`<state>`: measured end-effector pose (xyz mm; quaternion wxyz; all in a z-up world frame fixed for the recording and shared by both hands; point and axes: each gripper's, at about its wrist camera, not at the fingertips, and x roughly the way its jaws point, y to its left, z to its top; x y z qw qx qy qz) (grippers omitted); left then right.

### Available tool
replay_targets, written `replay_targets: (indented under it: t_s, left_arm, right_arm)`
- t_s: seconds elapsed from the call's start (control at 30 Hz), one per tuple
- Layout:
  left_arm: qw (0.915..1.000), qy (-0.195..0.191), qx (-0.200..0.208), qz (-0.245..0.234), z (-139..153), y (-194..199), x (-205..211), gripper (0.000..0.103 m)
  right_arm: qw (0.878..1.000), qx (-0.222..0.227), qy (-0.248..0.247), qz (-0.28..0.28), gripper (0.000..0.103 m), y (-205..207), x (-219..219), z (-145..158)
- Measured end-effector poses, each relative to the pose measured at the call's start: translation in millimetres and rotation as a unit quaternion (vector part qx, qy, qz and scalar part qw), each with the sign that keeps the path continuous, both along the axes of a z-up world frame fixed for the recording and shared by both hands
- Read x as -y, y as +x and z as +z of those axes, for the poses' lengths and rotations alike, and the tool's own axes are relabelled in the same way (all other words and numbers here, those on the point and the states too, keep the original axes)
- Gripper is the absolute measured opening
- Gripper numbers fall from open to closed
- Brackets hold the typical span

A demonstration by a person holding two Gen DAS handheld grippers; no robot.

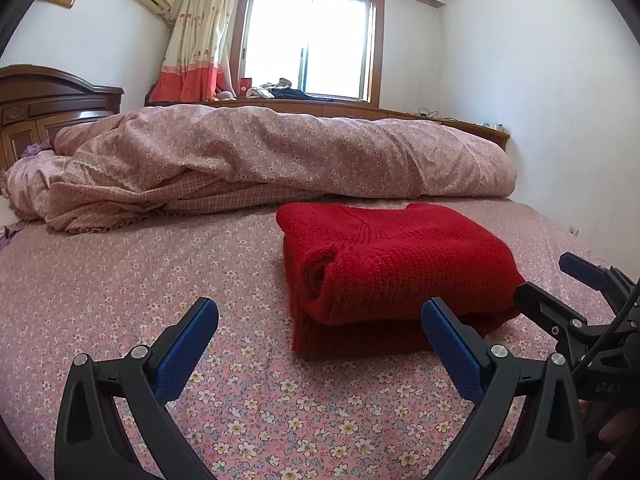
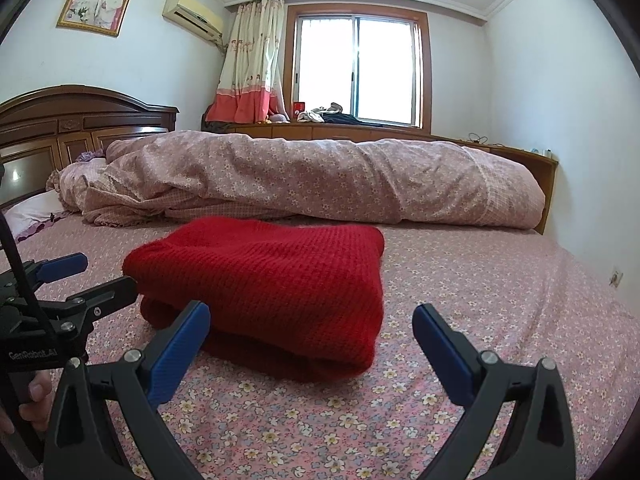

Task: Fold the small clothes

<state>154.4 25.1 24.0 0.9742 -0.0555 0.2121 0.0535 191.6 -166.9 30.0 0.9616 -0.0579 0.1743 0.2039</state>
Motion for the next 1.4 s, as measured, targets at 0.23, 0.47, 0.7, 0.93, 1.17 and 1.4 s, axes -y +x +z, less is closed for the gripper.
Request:
replay_targets:
  t_s: [0.23,0.47,0.7,0.93,1.17,1.4]
  left_arm:
    - [1.0,0.002,-0.001,-0.001,-0.6,0.7,-0.2,0.098]
    - [1.0,0.002,-0.003,-0.003,-1.2,1.3,-0.5,0.098]
    - [1.0,0.003,-0.004,-0.003,-1.2,1.2,-0.6,0.098]
    - [1.0,0.003,-0.005,-0.004,-1.7,2.2,-1.3,0.098]
    - [1.0,0.003,-0.005,-0.004,-1.8,2.7,-1.3,0.098]
    - [1.0,0.002,-0.003,-0.004,-2.6,2.0,-3.5,0.098]
  right_arm:
    - [1.0,-0.003,-0.001,0.0,0.103,0.5,-0.7,-0.7]
    - [1.0,-0.004,-0.002,0.002,0.103,1.5,-1.3,-0.7]
    - [1.0,-0.005,-0.003,0.004,0.103,2.5,-2.0,-0.8]
    - [1.0,-0.005,-0.004,0.006,0.103,2.0,-3.5,-1.6]
    - [1.0,-0.007,-0.006,0.009,0.103,1.7,-4.7,-3.3]
    - [1.0,-0.01,-0.009,0.011,0.103,2.9,-5.8,-4.3]
